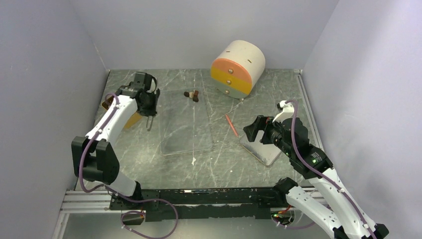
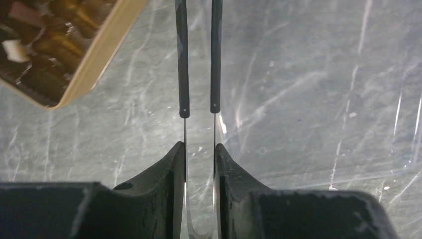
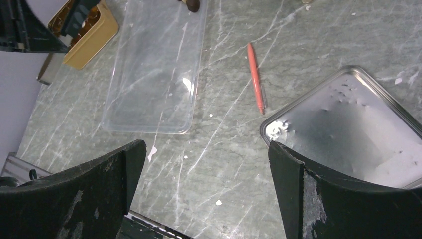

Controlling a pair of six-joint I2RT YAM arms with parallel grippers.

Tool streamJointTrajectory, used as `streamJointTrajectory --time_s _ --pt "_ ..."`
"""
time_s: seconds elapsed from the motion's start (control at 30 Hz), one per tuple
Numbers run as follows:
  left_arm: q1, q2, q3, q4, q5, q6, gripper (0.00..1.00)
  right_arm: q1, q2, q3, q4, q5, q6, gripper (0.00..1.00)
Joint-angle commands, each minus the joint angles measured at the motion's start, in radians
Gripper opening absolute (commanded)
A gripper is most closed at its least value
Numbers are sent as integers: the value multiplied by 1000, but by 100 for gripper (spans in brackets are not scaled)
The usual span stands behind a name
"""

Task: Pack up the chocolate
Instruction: Place the fake chocolate in the packing box.

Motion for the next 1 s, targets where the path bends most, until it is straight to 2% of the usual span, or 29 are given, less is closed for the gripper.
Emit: streamJointTrajectory --time_s 0.0,0.13,0.3,0.7,0.97 --pt "73 -79 9 -46 -31 -12 17 6 9 10 51 -17 -7 99" --pt "147 -97 -15 -50 -14 11 17 6 12 6 58 -23 -7 99" --pt "178 -91 -42 -35 -28 0 18 6 10 3 57 -25 -8 99" --pt "202 -33 -87 33 -8 -12 19 6 -8 3 35 -4 -18 99" --pt "202 1 -80 52 34 -1 24 5 -14 -6 39 0 -15 99"
